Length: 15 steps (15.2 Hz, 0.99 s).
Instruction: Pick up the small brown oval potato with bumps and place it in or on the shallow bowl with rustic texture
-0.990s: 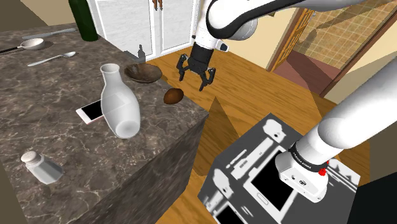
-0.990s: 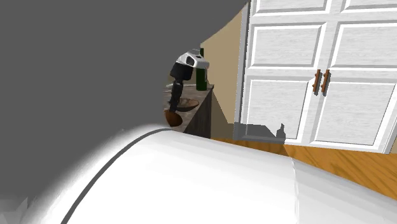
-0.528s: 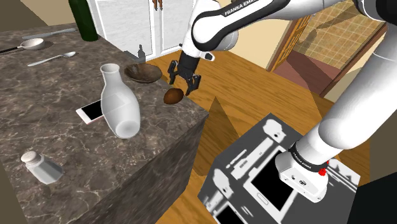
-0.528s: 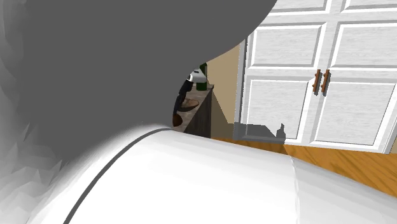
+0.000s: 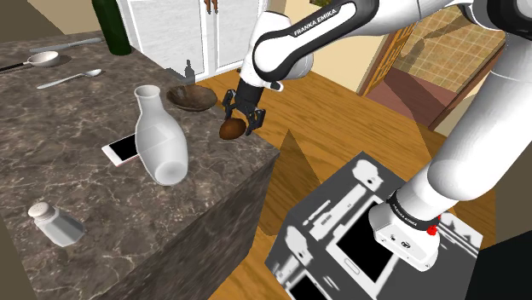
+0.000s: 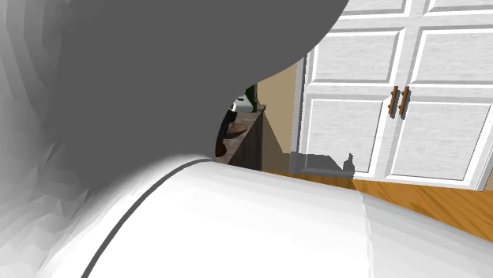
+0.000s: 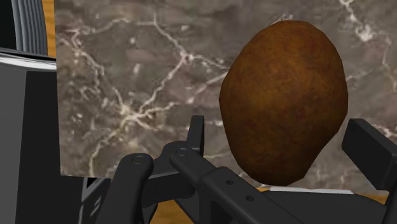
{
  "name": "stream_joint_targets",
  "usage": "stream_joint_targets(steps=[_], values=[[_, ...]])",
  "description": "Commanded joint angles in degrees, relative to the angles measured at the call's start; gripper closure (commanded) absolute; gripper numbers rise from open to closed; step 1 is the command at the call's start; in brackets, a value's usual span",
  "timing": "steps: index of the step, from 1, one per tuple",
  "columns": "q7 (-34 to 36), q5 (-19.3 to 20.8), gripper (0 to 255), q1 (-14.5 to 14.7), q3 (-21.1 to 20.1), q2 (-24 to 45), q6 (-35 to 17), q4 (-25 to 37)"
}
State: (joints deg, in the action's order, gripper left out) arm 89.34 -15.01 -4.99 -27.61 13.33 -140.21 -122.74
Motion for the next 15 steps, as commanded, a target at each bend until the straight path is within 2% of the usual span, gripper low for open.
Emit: stream_joint_targets(steps=[1, 4, 5, 15], values=[[0.05, 0.04, 0, 0.04, 0.00, 0.08, -0.08, 0.02], [0.05, 0.04, 0, 0.04, 0.00, 0.08, -0.08, 0.02], [0.05, 0.04, 255, 0.04, 0.00, 0.08, -0.08, 0.01], [0.09, -0.11, 255, -0.05, -0.06, -0.47, 0.62, 0.20]])
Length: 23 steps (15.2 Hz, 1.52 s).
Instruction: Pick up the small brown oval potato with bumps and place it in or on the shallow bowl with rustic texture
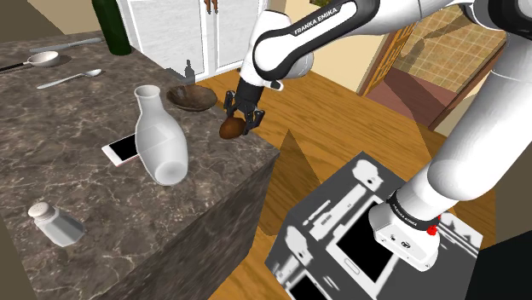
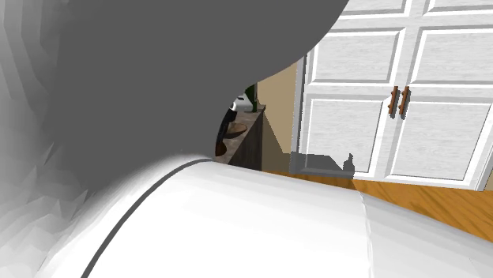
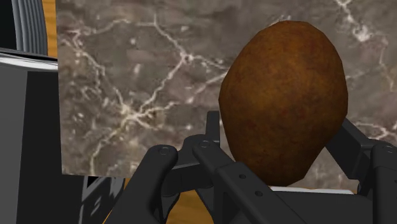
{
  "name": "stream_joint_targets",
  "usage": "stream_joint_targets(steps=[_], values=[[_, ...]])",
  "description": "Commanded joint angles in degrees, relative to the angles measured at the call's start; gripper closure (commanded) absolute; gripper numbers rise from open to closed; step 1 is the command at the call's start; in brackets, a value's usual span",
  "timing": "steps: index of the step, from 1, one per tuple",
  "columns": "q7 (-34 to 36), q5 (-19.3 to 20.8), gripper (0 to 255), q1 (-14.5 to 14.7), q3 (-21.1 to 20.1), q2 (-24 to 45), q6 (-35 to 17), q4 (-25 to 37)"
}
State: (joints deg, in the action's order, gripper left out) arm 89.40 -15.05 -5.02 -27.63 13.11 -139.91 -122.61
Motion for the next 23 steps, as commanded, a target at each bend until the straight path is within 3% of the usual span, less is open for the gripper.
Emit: stream_joint_targets(steps=[1, 23], values=[[0.08, -0.21, 255, -0.12, -0.10, -0.80, 1.03, 0.27], [1.85, -1.93, 255, -1.45, -0.23, -9.57, 16.24, 7.41]])
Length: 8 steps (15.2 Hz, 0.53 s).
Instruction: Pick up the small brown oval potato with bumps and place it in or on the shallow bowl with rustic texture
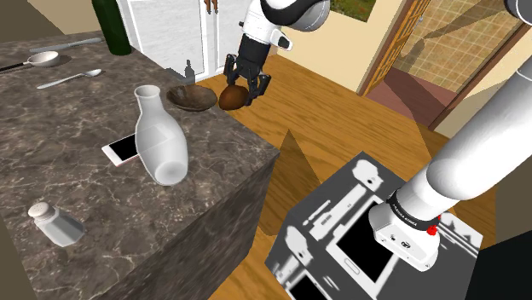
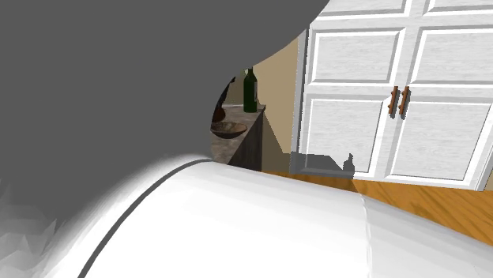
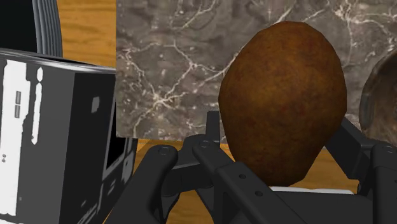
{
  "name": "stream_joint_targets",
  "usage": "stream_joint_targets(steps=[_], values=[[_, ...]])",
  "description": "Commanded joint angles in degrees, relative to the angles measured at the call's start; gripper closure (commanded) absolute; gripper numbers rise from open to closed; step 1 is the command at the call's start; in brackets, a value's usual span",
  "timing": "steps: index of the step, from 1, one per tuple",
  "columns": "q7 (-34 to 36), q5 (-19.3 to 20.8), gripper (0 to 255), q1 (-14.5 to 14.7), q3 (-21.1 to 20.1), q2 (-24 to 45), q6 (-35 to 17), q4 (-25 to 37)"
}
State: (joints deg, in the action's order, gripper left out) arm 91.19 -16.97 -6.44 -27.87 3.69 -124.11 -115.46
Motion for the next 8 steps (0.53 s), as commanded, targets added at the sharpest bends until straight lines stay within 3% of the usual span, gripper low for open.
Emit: stream_joint_targets(steps=[1, 8], values=[[0.88, 1.44, 255, 0.14, 0.09, 2.30, 0.82, 3.00], [5.69, 10.55, 255, 3.60, 1.81, 19.81, 6.50, 25.41]])
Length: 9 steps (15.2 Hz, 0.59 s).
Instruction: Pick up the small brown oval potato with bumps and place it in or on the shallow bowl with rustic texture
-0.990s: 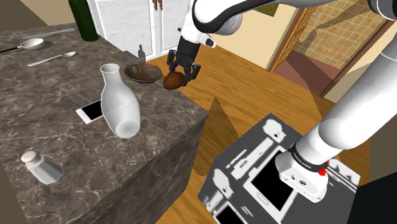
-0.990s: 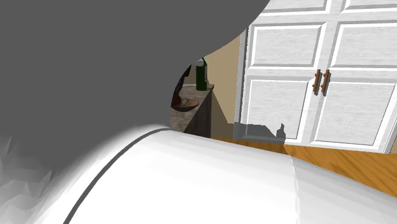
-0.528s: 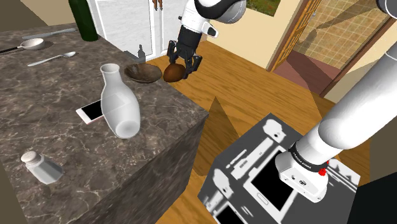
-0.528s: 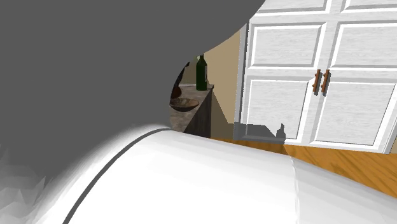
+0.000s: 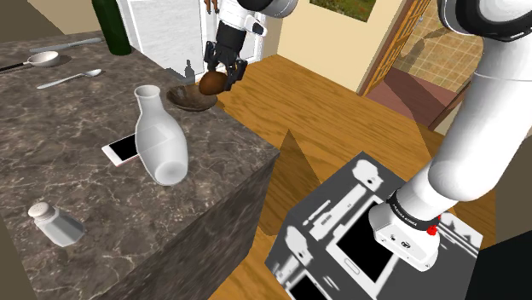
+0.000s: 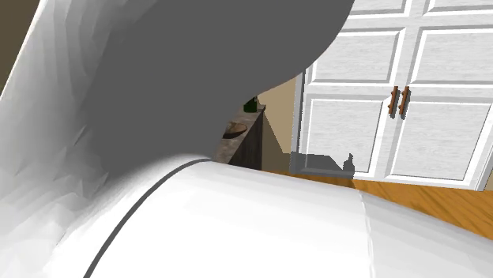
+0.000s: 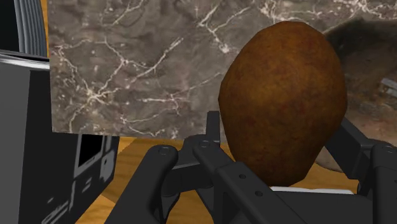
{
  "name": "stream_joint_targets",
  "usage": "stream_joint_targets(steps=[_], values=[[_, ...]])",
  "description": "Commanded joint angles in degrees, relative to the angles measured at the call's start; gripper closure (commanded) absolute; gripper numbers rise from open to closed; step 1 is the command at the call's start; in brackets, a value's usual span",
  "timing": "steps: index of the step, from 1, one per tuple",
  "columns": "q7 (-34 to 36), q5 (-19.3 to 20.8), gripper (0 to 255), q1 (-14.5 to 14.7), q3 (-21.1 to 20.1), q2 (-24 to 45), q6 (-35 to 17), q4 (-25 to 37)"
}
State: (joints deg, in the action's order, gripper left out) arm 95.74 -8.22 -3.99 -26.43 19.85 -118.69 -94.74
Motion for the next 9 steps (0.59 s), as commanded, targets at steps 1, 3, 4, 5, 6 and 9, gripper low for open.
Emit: stream_joint_targets(steps=[1, 3, 4, 5, 6, 9], values=[[1.65, 2.91, 255, 1.92, 0.72, 6.32, 2.38, 8.56], [2.49, 4.94, 255, 3.78, 1.60, 11.94, 5.47, 17.16], [2.84, 5.91, 255, 4.82, 2.02, 15.00, 7.31, 22.04], [3.14, 6.86, 255, 5.99, 2.48, 18.31, 9.44, 27.48], [3.37, 7.78, 255, 7.36, 2.99, 22.00, 11.97, 33.74], [3.38, 9.44, 255, 10.65, 4.25, 31.07, 17.28, 48.33]])
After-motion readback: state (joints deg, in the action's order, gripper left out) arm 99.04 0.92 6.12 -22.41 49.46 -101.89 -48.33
